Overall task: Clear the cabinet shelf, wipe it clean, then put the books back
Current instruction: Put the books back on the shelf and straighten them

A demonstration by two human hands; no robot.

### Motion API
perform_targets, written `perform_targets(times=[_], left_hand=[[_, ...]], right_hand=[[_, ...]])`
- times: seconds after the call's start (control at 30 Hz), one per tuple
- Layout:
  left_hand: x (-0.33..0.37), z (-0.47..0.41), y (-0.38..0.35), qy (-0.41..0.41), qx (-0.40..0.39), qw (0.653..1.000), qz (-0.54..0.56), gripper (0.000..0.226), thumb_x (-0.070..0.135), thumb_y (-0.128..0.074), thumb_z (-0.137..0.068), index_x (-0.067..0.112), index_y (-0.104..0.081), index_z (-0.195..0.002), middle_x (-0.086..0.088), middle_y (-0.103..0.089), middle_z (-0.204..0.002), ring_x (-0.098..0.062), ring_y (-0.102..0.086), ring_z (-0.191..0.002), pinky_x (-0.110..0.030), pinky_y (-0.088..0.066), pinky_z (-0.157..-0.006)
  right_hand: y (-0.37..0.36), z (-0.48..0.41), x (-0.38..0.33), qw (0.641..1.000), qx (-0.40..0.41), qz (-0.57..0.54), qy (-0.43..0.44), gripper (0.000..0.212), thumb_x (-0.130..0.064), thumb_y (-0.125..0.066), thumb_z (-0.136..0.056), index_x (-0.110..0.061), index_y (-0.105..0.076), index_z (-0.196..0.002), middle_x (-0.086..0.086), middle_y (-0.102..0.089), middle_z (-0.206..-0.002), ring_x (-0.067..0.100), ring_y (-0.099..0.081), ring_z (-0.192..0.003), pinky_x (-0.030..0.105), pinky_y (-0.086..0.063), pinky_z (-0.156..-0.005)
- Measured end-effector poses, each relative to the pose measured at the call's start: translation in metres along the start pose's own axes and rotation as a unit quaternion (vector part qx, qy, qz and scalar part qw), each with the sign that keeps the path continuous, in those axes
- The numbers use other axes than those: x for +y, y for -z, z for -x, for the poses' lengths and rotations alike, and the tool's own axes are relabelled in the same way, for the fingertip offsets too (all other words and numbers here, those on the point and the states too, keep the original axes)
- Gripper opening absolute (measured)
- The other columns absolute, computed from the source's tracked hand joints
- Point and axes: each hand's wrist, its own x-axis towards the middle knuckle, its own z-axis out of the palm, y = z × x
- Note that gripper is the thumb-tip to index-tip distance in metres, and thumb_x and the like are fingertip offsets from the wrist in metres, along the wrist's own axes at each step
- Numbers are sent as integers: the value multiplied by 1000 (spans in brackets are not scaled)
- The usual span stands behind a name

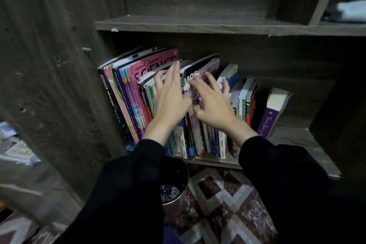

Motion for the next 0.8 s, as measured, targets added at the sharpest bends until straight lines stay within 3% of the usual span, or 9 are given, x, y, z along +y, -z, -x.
perform_targets(times=[0.1, 0.4, 0.53, 0.6, 0.63, 0.67, 0.7, 0.73, 0.8], left_hand=[[-3, -9, 8, -7, -77, 995, -63, 83, 3, -49, -79, 18, -13, -152, 3, -17, -158, -20, -4, -143, -42, -10, -114], [-11, 14, 13, -5, -21, 996, -81, 83, 2, -55, -71, 23, -25, -146, -5, -22, -151, -22, -4, -140, -44, -4, -115], [-20, 41, 19, -30, 53, 994, -87, 65, 14, -60, -80, 19, -35, -140, -8, -34, -136, -20, -21, -129, -31, -14, -104], [-25, 55, 16, -24, 79, 997, -10, 50, 18, -59, -88, 13, -40, -135, -8, -45, -130, -15, -38, -117, -26, -26, -100], [-26, 58, 15, -10, 77, 996, 45, 46, 19, -59, -92, 11, -40, -133, -9, -52, -124, -12, -50, -105, -26, -38, -94], [-26, 59, 13, 2, 76, 993, 87, 44, 20, -59, -93, 11, -39, -131, -9, -58, -110, -9, -58, -84, -27, -48, -81], [-26, 57, 11, 8, 83, 990, 112, 42, 20, -59, -94, 11, -38, -129, -5, -60, -89, -3, -55, -61, -25, -49, -62], [-25, 53, 10, 8, 98, 988, 123, 40, 17, -59, -94, 9, -39, -127, 2, -54, -69, -4, -47, -45, -20, -42, -47], [-23, 48, 10, 5, 123, 983, 134, 34, 10, -60, -93, 4, -43, -122, 8, -43, -55, -6, -44, -40, -16, -29, -35]], right_hand=[[-4, -6, 5, 999, -36, -11, 13, 70, -25, -55, -83, -27, -23, -146, -7, -23, -157, 19, -3, -148, 57, 8, -114], [0, -6, 7, 998, -55, 1, 26, 79, -19, -59, -78, -26, -19, -146, -6, -25, -156, 18, -24, -143, 58, 7, -115], [3, -5, 6, 998, -61, -7, 20, 80, -15, -59, -77, -25, -19, -145, -4, -33, -152, 19, -41, -132, 57, 8, -115], [4, -5, 6, 998, -66, -9, 16, 79, -14, -59, -78, -25, -19, -145, -4, -32, -153, 20, -44, -128, 56, 8, -115], [5, -5, 5, 997, -69, -12, 14, 80, -14, -59, -78, -25, -19, -146, -4, -30, -154, 20, -44, -128, 56, 9, -115], [6, -5, 5, 997, -72, -15, 12, 80, -13, -58, -78, -25, -19, -146, -4, -30, -154, 20, -45, -128, 56, 9, -115], [6, -6, 4, 997, -74, -18, 10, 81, -12, -58, -77, -25, -18, -146, -4, -29, -154, 20, -45, -127, 56, 10, -114], [6, -6, 4, 997, -76, -18, 9, 81, -12, -59, -77, -25, -18, -146, -4, -29, -154, 20, -45, -128, 56, 11, -114], [6, -6, 3, 997, -80, -13, 6, 82, -11, -59, -76, -26, -18, -146, -5, -28, -155, 21, -43, -129, 57, 11, -114]])
